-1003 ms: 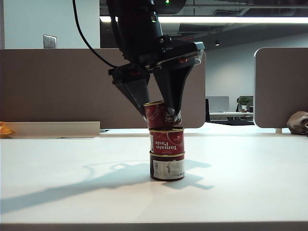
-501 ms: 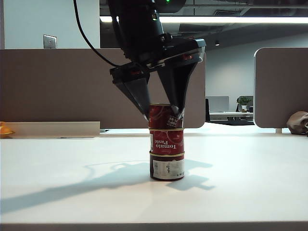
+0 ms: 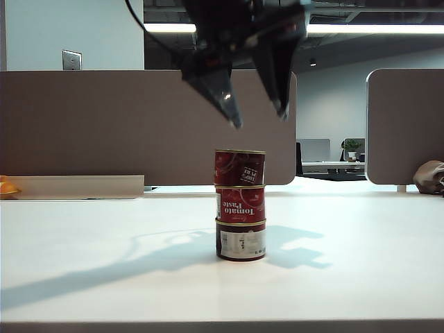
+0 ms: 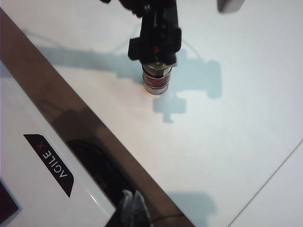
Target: Pick up the cans one by one and stack them together.
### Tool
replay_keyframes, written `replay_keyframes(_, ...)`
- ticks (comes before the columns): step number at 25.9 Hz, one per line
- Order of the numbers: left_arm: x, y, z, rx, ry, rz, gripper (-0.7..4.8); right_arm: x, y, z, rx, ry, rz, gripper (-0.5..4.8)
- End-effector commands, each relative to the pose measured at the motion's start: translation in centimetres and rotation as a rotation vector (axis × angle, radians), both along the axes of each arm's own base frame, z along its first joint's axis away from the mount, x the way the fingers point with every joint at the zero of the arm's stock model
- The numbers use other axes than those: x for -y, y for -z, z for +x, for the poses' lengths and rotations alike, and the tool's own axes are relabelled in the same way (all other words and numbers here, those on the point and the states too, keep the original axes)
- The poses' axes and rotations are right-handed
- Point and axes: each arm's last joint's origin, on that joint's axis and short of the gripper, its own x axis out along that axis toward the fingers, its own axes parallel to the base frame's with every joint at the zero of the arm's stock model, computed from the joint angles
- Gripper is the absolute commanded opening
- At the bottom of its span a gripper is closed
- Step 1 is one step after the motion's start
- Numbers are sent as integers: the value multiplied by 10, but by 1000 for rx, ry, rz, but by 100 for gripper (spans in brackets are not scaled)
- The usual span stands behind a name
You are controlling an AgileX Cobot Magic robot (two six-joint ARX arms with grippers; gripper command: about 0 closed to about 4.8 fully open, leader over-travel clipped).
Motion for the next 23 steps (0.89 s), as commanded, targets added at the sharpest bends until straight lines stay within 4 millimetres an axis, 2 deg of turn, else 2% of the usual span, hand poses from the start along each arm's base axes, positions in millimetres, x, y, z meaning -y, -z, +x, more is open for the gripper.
replay_keyframes(1,-6,-18,-6,-1,-2,6,251,0,-2,0,17,6,9,-5)
replay_keyframes(4,-13,-35,-13,38,1,-41,-3,0,-4,1,45,-8,17,-5)
replay_keyframes(10,-25,-77,-30,153,-23,-205,-6,-1,-14,2,183,-35,96,-5)
replay_keyframes(16,-40,-126,-68,385,-53,-337,-6,-1,-24,1,353,-43,224,-5)
replay_keyframes(18,-48,-147,-89,486,-63,-386,-6,-1,-19,1,423,-37,286,-5)
replay_keyframes(21,-61,-165,-111,573,-92,-416,-6,-2,-7,3,491,-33,346,-5)
replay_keyframes(23,-73,-177,-126,627,-90,-435,-6,-5,9,6,550,-32,401,-5)
